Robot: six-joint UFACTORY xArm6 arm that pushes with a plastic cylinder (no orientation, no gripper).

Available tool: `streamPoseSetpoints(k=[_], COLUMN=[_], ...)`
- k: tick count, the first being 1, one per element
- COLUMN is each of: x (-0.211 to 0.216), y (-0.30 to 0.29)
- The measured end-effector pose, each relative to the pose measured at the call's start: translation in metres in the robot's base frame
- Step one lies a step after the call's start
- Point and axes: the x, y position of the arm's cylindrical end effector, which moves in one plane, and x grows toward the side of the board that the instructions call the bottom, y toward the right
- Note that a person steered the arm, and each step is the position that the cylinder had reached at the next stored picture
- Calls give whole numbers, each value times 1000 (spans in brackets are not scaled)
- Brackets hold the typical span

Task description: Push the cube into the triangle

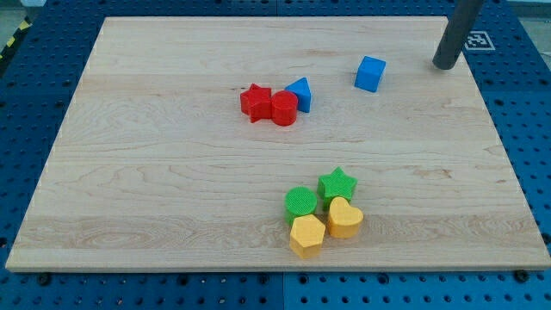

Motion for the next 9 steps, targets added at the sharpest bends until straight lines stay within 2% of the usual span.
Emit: streamPoseSetpoints(k=[4,5,6,7,9], x=[12,14,27,29,29], y=[-137,-135,-93,-81,-148])
